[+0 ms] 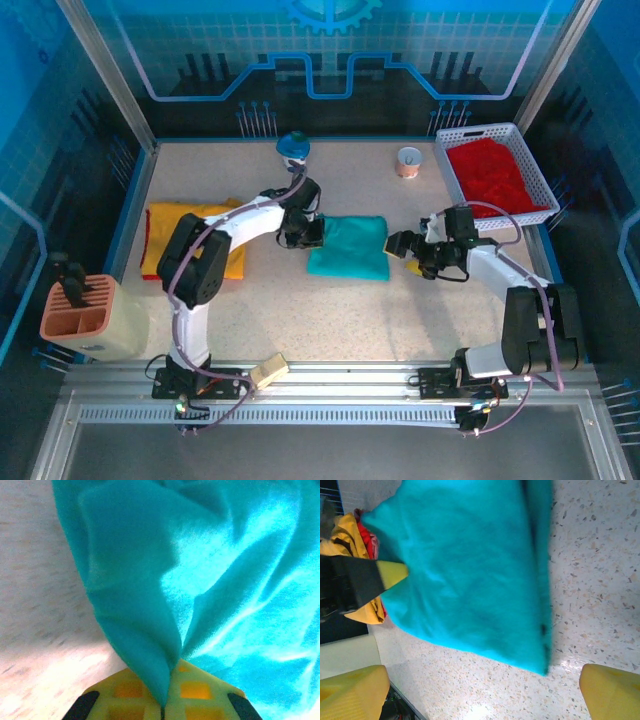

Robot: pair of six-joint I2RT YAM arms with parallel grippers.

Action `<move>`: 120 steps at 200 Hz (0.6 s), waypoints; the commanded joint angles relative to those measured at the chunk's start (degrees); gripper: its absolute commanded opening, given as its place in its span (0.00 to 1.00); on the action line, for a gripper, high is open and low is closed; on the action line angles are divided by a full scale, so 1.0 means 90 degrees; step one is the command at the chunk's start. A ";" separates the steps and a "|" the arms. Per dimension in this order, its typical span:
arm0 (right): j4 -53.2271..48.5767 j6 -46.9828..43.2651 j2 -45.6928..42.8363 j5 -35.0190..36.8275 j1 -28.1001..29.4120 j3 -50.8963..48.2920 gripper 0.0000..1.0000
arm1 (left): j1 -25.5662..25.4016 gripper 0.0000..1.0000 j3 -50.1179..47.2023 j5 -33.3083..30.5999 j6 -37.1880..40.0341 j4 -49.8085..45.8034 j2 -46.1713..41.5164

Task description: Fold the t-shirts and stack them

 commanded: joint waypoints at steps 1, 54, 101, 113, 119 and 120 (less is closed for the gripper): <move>0.0029 0.0037 -0.0081 -0.0157 -0.0139 -0.0081 0.98 | 0.0004 0.00 -0.0094 -0.1137 0.0797 -0.0954 -0.0866; 0.0164 0.0135 0.0067 -0.0251 -0.0166 -0.0071 0.98 | 0.0055 0.00 -0.0079 -0.2131 0.1739 -0.2087 -0.1928; 0.0245 0.0182 0.0120 -0.0375 -0.0155 -0.0072 0.97 | 0.0371 0.00 0.0581 -0.2931 0.1951 -0.3455 -0.2432; 0.0255 0.0199 0.0117 -0.0390 -0.0158 -0.0080 0.97 | 0.0432 0.00 0.0808 -0.3016 0.1958 -0.3799 -0.2544; 0.0264 0.0196 0.0108 -0.0392 -0.0158 -0.0083 0.97 | 0.0448 0.00 0.0870 -0.3095 0.1991 -0.3909 -0.2620; 0.0265 0.0204 0.0112 -0.0396 -0.0159 -0.0083 0.97 | 0.0451 0.00 0.0880 -0.3107 0.2000 -0.3923 -0.2635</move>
